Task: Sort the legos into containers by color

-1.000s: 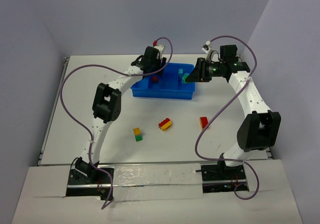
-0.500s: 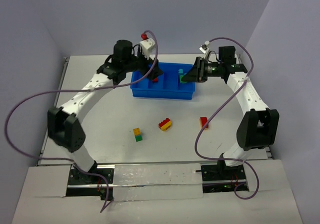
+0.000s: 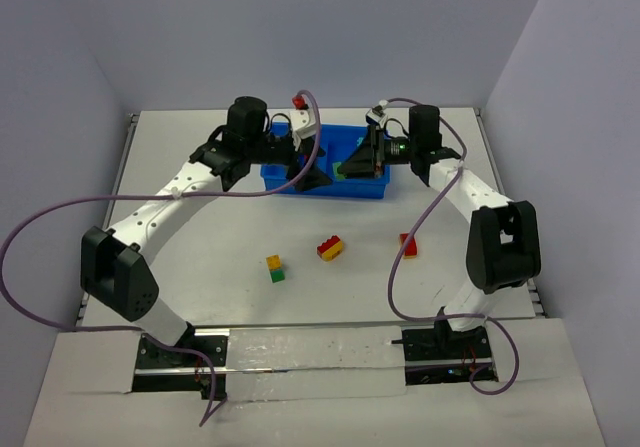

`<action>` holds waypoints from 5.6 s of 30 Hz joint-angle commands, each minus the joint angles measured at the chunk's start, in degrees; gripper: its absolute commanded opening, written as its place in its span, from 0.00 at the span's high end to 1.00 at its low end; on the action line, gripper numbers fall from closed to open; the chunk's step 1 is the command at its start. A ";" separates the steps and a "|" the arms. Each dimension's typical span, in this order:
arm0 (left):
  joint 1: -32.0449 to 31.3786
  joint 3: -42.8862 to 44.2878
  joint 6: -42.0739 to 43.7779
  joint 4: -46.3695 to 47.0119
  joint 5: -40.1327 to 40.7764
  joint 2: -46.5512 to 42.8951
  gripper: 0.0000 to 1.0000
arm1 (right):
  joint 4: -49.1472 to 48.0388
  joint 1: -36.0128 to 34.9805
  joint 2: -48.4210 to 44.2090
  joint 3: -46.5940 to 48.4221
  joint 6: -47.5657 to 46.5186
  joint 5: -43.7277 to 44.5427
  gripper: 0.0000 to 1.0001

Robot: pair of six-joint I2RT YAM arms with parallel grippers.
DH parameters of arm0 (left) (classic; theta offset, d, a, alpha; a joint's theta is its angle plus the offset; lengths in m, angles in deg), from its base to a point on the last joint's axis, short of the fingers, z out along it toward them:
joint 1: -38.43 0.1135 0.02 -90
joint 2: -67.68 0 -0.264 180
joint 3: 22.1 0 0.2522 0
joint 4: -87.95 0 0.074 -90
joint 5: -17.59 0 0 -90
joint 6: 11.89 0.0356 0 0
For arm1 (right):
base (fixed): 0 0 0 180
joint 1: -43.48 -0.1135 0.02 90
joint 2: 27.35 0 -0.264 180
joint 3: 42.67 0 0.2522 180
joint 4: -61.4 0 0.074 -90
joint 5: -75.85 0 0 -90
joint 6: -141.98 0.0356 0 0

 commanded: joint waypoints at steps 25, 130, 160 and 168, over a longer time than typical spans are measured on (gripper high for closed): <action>-1.33 0.17 3.95 -0.76 6.30 0.56 1.00 | -13.95 -2.20 0.91 -0.40 10.53 -6.81 0.36; 7.83 11.11 -15.08 -9.18 30.31 10.59 0.25 | 53.72 1.76 -6.02 -1.76 -57.64 59.97 1.00; 3.12 -13.02 -23.18 17.00 -27.24 -3.05 0.15 | 53.46 -7.87 -14.30 14.06 -63.62 8.14 1.00; 1.40 -12.57 -22.27 15.34 -27.25 -2.94 0.18 | 53.01 -8.54 -14.58 14.01 -63.08 7.31 1.00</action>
